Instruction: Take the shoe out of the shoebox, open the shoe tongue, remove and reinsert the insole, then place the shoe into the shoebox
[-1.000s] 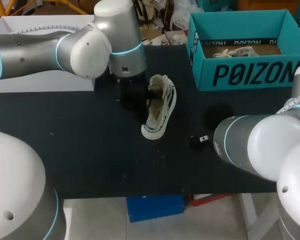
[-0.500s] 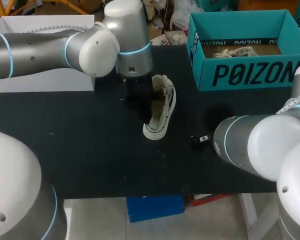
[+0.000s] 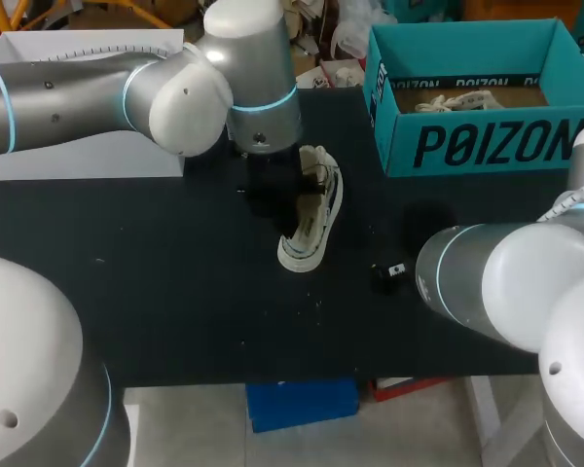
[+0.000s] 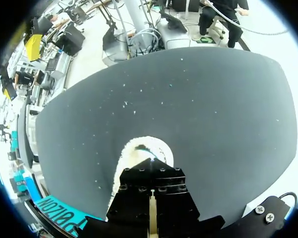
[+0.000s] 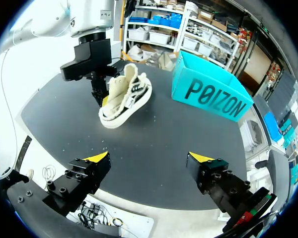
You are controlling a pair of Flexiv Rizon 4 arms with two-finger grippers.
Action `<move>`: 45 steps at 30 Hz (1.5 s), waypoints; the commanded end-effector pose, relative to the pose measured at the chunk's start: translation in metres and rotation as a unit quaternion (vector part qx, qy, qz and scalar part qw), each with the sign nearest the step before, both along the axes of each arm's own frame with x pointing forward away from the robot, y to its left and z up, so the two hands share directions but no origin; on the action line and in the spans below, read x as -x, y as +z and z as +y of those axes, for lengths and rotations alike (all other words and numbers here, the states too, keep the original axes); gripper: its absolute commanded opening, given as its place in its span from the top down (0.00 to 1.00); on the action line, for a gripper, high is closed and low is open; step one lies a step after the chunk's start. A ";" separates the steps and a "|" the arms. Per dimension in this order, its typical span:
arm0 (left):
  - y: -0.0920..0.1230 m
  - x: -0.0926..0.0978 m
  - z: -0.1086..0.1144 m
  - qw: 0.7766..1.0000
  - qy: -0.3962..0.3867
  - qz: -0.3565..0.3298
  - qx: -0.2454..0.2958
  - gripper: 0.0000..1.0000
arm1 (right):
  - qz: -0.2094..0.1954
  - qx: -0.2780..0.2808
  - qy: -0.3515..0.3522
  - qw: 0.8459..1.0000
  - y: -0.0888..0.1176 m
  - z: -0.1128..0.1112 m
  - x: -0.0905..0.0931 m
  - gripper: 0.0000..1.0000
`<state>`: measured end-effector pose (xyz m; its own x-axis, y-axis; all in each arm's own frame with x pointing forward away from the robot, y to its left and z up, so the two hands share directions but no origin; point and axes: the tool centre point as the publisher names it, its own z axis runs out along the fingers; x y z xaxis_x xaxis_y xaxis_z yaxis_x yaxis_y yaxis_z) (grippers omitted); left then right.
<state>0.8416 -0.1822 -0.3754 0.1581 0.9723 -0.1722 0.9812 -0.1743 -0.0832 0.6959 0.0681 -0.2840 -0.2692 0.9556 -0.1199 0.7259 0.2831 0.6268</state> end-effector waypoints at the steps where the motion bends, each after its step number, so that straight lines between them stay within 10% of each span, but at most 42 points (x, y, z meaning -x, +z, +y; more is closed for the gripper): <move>1: -0.015 -0.006 -0.003 1.000 0.006 0.000 -0.002 1.00 | -0.001 0.001 -0.002 1.000 -0.001 0.003 0.000 0.00; 20: -0.045 -0.014 -0.007 1.000 0.019 0.004 -0.022 1.00 | -0.001 0.001 -0.002 1.000 -0.001 0.003 0.000 0.00; 32: 0.032 0.006 0.027 0.971 0.018 0.128 0.199 1.00 | -0.001 0.001 -0.002 1.000 -0.001 0.003 0.000 0.00; 37: 0.065 -0.012 0.052 0.938 0.084 0.117 0.316 1.00 | -0.001 0.001 -0.002 1.000 -0.001 0.003 0.000 0.00; 45: 0.081 -0.054 0.066 0.922 0.194 0.040 0.332 1.00 | -0.001 0.001 -0.002 1.000 -0.001 0.003 0.000 0.00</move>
<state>0.8987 -0.1271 -0.2933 -0.0832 0.8160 -0.5720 0.9784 -0.0420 -0.2023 0.6958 0.0681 -0.2840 -0.2692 0.9556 -0.1199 0.7259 0.2831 0.6268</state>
